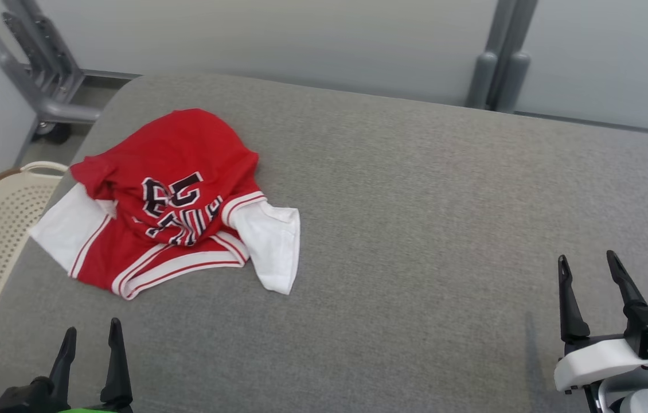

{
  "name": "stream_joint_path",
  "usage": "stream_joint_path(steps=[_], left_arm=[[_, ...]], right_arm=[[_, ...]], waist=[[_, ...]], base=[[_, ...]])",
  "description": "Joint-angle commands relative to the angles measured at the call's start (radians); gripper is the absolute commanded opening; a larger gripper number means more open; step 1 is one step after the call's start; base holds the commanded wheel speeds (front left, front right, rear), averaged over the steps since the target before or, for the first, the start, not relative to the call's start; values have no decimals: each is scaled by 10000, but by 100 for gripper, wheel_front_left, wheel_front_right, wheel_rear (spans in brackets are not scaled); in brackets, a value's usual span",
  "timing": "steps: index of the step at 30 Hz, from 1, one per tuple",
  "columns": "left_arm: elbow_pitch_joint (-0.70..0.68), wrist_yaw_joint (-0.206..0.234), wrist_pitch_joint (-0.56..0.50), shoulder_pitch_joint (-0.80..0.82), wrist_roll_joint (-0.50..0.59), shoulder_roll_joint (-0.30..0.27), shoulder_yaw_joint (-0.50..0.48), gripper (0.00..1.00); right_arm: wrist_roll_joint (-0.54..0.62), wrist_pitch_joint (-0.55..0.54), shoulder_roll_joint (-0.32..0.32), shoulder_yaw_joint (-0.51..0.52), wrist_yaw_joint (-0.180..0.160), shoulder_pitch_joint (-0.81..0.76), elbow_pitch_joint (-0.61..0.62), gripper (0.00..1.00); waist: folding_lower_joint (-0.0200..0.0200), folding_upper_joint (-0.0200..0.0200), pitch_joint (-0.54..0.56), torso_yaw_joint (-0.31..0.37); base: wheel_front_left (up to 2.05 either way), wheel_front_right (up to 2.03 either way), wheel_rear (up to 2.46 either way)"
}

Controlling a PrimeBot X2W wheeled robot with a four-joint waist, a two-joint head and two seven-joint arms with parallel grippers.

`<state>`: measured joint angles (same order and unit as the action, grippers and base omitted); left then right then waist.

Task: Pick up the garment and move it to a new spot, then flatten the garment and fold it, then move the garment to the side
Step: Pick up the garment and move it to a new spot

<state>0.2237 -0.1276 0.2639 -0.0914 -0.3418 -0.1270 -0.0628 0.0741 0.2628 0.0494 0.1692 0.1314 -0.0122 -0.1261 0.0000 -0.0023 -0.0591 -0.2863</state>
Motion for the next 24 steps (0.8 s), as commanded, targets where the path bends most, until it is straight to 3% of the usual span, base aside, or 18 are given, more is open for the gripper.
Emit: stream_joint_path(steps=[1,6,15,24], left_arm=[[-46,7,5,-168,59,-27,-31,100],[-239,100,7,-620,-23,-88,-488,100],[-624,91,7,-963,23,-29,-913,100],[-430,55,-18,-772,68,-223,-663,100]], right_arm=[[7,27,27,-11,-14,-5,-26,100],[-83,27,21,-491,-14,122,-210,100],[-227,26,35,-869,-14,281,-492,100],[-386,26,33,-482,-14,-175,-248,100]], waist=[[0,23,513,-1492],[0,23,723,-2152],[0,23,822,-2170],[0,23,807,-2067]], base=[[0,0,0],[0,0,0],[0,0,0],[0,0,0]])
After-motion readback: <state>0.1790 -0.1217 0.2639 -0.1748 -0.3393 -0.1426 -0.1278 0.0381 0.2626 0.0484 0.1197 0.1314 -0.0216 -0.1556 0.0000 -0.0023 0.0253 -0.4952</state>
